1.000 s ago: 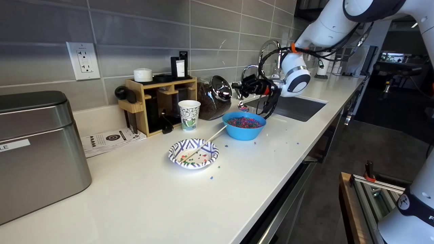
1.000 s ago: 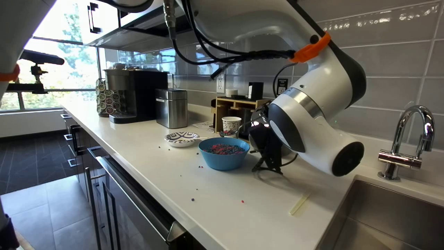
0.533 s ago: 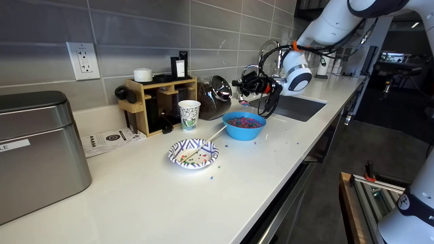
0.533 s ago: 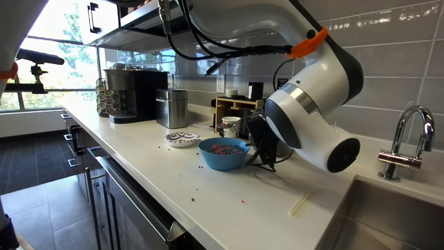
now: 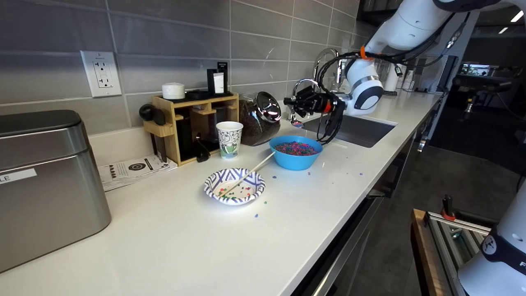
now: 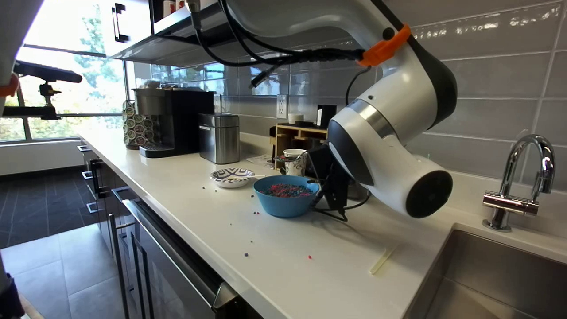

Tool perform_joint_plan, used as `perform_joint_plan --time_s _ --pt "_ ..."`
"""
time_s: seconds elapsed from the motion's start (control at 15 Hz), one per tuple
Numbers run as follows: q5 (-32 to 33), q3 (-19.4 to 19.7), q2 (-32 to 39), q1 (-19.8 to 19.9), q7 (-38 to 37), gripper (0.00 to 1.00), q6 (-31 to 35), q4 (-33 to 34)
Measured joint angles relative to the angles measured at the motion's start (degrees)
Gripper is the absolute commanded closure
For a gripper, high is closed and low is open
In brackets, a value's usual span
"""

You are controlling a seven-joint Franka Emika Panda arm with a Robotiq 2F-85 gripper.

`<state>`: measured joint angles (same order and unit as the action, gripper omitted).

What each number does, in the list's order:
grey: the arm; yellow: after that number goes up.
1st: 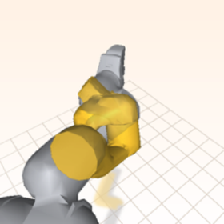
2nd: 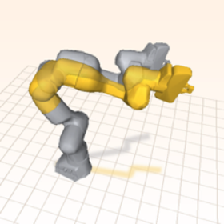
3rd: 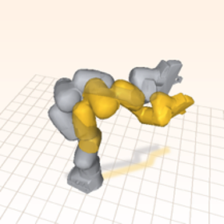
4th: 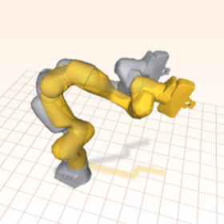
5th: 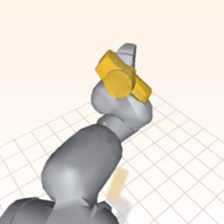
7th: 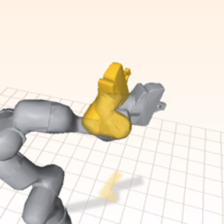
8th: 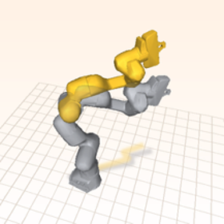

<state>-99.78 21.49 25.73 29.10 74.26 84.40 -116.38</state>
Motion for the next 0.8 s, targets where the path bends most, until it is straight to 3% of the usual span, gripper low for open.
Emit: perform_joint_plan --time_s 0.8 --pt "0.0 1.1 -6.7 -0.8 0.1 0.99 1.8 -7.9"
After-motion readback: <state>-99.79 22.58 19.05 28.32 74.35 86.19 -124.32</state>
